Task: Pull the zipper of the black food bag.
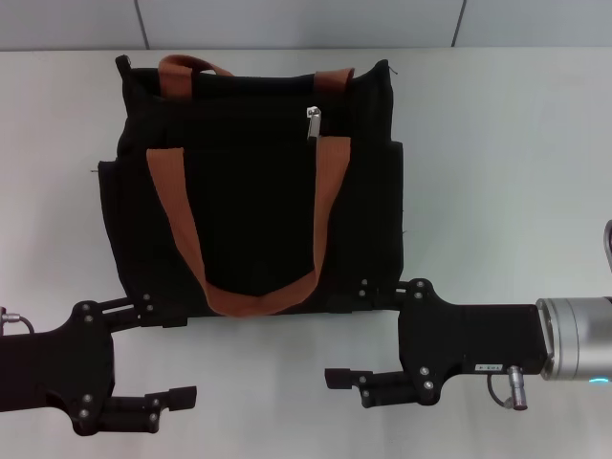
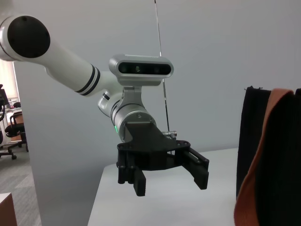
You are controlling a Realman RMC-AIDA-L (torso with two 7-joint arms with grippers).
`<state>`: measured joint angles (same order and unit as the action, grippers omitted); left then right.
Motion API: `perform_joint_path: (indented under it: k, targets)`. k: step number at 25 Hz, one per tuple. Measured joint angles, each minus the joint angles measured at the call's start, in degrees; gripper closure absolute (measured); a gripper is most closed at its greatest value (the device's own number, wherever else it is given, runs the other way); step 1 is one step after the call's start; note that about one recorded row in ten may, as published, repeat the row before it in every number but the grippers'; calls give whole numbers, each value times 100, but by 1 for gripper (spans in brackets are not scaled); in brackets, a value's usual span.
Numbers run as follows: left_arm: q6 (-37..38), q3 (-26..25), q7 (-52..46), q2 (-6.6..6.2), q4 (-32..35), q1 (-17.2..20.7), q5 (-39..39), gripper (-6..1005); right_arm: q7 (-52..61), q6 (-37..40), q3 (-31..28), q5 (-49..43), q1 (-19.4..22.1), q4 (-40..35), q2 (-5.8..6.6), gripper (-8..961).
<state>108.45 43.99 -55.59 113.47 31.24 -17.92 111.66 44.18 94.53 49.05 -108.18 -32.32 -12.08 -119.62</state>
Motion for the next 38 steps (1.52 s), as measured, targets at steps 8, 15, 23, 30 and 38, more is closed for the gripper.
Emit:
perform_joint_path:
  k: [8,15,23,30,38]
  targets:
    - [0,4,4,0,-4,4,4,175,-4,-1,-3,15,-2,13,0,195]
    - [0,4,4,0,-4,-3,5,175,-6,-6,-5,17,-7,13,-4,195]
    - [1,4,4,0,-4,-26,6,175,-6,-6,-1,17,-2,13,-9,195]
    - [0,4,4,7,-4,-29,5,174,-7,10,-7,17,8,13,-9,195]
    - [8,4,4,17,-5,-28,6,174,-7,12,-14,17,7,12,-9,195]
